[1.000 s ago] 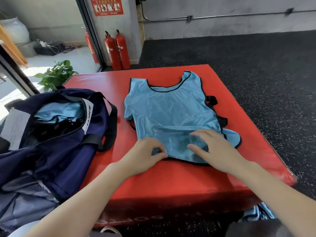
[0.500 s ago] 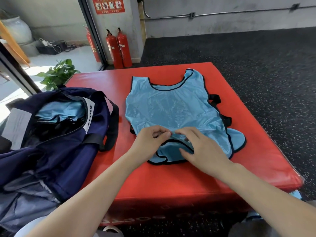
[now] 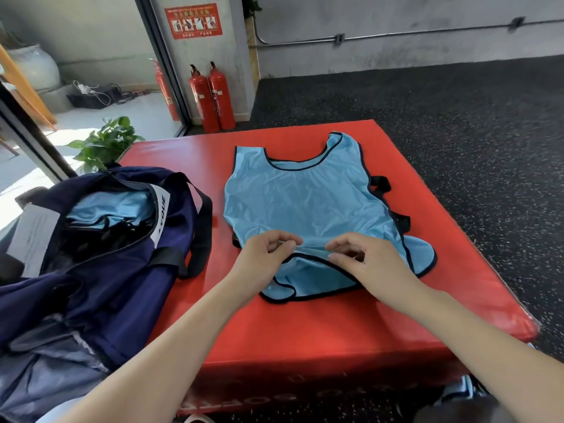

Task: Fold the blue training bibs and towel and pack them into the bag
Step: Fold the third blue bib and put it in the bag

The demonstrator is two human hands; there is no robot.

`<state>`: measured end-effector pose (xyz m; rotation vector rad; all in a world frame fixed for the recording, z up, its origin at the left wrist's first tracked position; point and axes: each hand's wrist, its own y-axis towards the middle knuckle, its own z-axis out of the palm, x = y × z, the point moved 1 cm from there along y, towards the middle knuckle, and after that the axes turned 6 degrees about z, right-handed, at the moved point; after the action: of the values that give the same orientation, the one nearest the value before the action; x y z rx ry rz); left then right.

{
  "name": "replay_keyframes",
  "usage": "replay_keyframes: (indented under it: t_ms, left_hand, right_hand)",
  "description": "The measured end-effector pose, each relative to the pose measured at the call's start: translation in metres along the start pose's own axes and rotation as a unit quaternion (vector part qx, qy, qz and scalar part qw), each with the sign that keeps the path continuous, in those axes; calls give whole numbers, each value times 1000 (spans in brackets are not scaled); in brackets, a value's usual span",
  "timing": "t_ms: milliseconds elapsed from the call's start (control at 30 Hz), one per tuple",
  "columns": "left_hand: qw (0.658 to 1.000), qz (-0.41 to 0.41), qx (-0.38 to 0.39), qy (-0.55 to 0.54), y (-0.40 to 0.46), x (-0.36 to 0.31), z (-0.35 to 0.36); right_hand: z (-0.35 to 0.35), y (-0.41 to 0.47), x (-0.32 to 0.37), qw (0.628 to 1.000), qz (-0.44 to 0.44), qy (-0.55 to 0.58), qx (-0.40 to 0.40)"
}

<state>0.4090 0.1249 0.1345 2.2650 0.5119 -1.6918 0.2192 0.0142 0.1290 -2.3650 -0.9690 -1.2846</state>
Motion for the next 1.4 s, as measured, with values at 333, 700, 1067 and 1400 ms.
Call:
replay_keyframes:
  t_ms: [333,700,1067,1400]
  left_hand:
    - [999,-27,19,24,1,-2,9]
    - [999,22,25,42,-3,-5,11]
    - [953,138,-80,257,-5,-23,-20]
    - [901,164,-132,380,30,-56,-99]
  right_hand:
    - [-7,-8,5,1000,7,-28,11]
    - [-12,0,-1,999,-4,-18,-30]
    - [-51,21,-3,986,14,-145,-79]
    - [-136,51,9,944,40,-298,-134]
